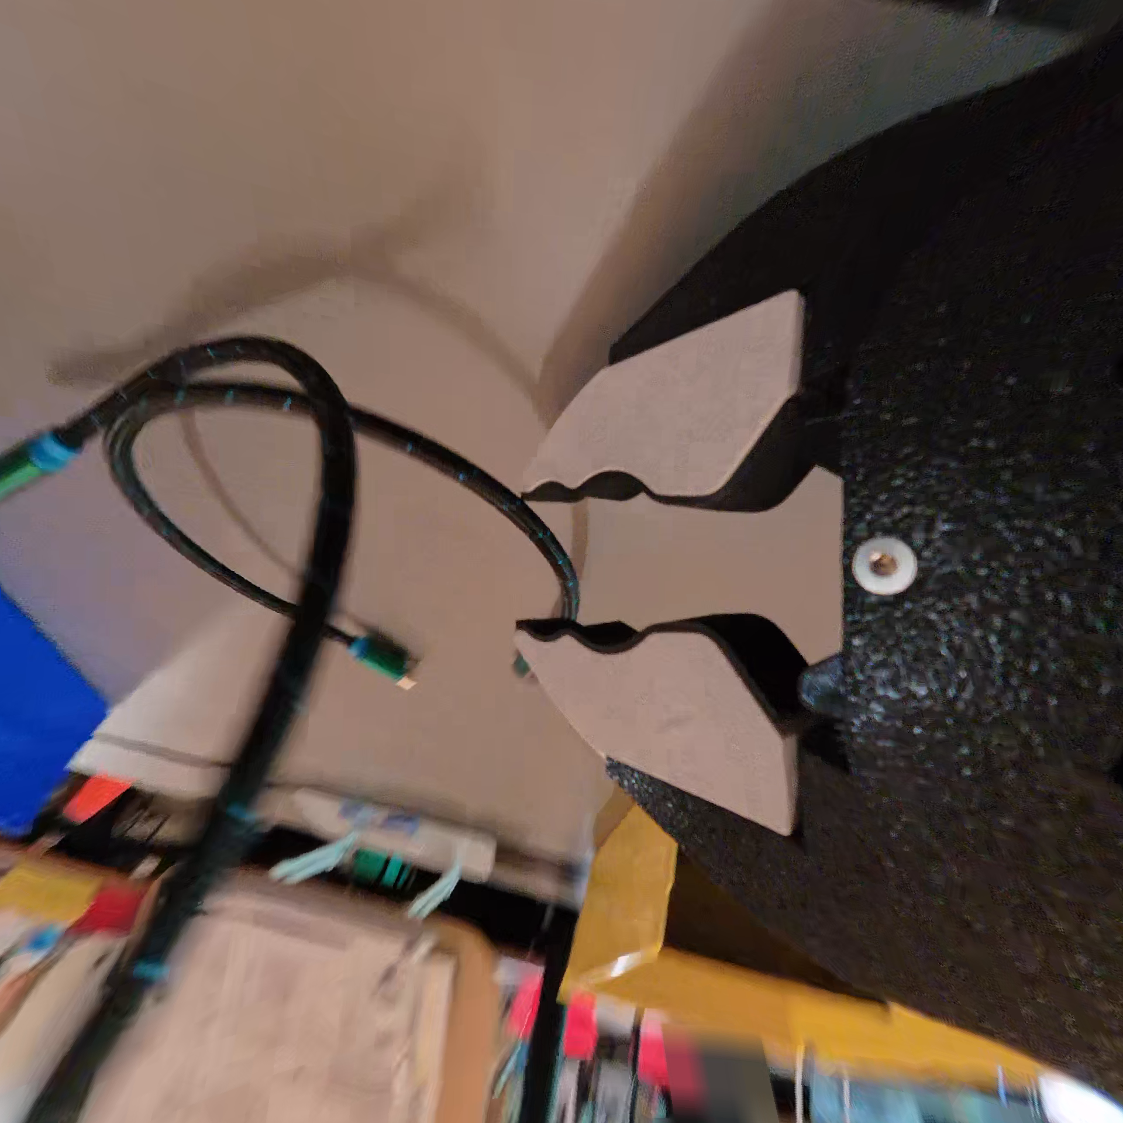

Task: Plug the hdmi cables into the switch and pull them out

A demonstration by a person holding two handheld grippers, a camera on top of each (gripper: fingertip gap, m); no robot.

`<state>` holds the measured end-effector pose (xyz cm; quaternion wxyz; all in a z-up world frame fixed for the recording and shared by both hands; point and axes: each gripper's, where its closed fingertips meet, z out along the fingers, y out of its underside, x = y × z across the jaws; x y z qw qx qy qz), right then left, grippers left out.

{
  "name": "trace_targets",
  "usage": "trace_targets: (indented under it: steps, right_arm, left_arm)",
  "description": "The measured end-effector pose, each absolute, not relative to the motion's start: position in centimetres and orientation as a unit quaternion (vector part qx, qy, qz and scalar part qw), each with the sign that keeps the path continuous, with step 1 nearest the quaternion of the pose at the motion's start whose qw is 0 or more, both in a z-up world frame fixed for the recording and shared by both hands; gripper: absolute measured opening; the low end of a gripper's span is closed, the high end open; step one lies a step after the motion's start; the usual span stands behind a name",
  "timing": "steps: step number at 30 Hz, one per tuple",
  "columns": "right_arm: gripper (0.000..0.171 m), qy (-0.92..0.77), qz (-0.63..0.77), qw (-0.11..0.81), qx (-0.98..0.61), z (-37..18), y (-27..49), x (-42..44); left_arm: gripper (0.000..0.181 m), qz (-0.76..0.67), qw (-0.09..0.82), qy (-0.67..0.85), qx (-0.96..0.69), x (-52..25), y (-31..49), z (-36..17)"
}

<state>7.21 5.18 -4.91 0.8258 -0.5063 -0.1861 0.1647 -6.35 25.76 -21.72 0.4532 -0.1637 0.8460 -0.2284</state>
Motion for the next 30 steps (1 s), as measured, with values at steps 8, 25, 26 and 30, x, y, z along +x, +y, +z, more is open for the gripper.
trace_targets:
  steps: [8, 25, 26, 30]
  right_arm:
    - [0.022, -0.192, 0.178, 0.832, -0.489, -4.6, 4.9, 6.9]
    - [0.022, -0.204, 0.172, 0.813, -0.517, -5.8, 5.7, 6.4]
    - [0.022, -0.204, 0.172, 0.812, -0.519, -5.9, 5.8, 6.4]
    - [0.022, -0.207, 0.182, 0.805, -0.525, -6.3, 5.9, 6.2]
  left_arm:
    - [0.049, -0.383, 0.290, 0.758, -0.442, -5.0, 28.9, -21.6]
    - [0.020, -0.234, 0.277, 0.652, -0.666, 2.4, 30.6, -26.0]
    - [0.020, -0.231, 0.271, 0.672, -0.649, 2.5, 30.4, -25.9]
    - [0.020, -0.244, 0.301, 0.754, -0.531, 3.2, 29.6, -23.3]
